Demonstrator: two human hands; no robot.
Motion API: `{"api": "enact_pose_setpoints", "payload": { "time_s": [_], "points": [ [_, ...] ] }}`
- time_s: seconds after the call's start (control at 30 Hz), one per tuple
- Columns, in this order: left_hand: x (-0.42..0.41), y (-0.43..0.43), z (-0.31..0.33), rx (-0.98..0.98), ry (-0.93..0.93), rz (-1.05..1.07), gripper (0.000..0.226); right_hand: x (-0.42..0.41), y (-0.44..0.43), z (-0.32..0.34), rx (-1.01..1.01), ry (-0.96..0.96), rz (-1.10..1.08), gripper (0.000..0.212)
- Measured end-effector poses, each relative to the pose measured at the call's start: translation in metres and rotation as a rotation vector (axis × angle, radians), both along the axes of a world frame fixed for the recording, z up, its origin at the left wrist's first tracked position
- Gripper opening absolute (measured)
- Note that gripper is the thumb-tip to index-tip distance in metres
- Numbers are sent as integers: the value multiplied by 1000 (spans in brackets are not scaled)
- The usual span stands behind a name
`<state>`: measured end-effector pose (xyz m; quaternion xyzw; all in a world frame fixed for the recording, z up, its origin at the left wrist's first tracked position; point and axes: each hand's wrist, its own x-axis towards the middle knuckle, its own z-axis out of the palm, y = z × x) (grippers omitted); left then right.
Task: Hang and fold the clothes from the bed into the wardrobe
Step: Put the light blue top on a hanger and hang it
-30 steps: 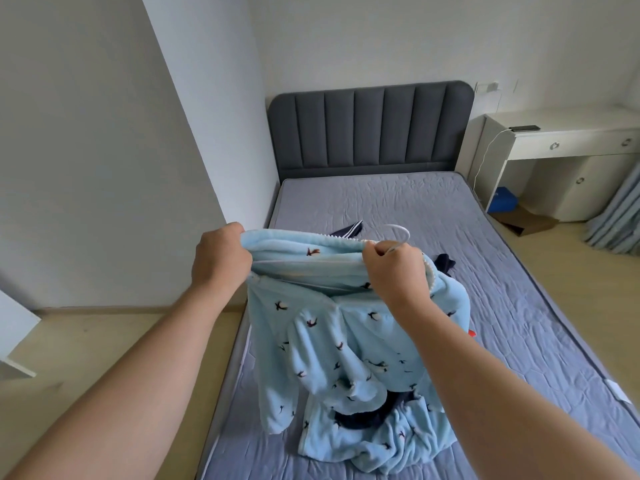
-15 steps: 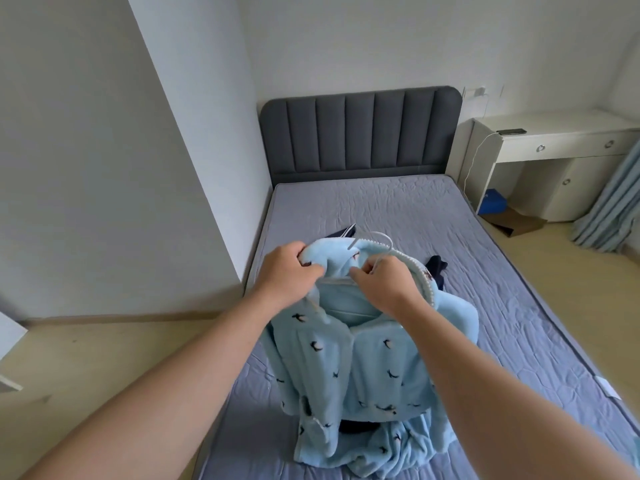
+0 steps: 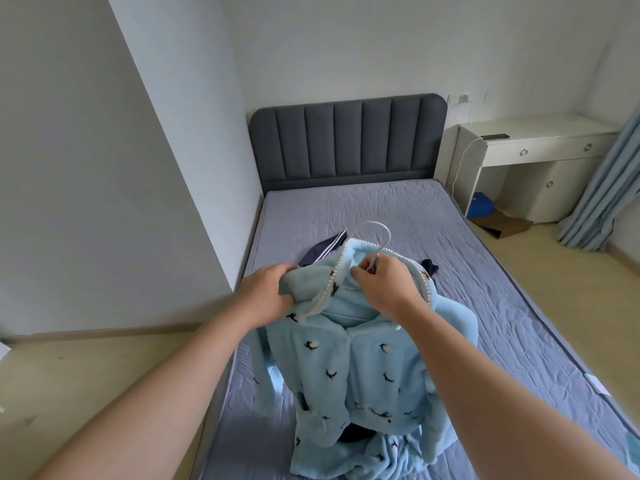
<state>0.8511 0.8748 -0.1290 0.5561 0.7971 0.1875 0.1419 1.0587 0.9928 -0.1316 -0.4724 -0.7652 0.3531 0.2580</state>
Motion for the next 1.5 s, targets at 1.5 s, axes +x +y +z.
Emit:
{"api": "enact_pose_setpoints", "payload": {
  "time_s": [1.5],
  "points": [
    [-34,-270,-8,209,-305,800,38,-195,-182,13,119,-1,1091,37]
  ]
}}
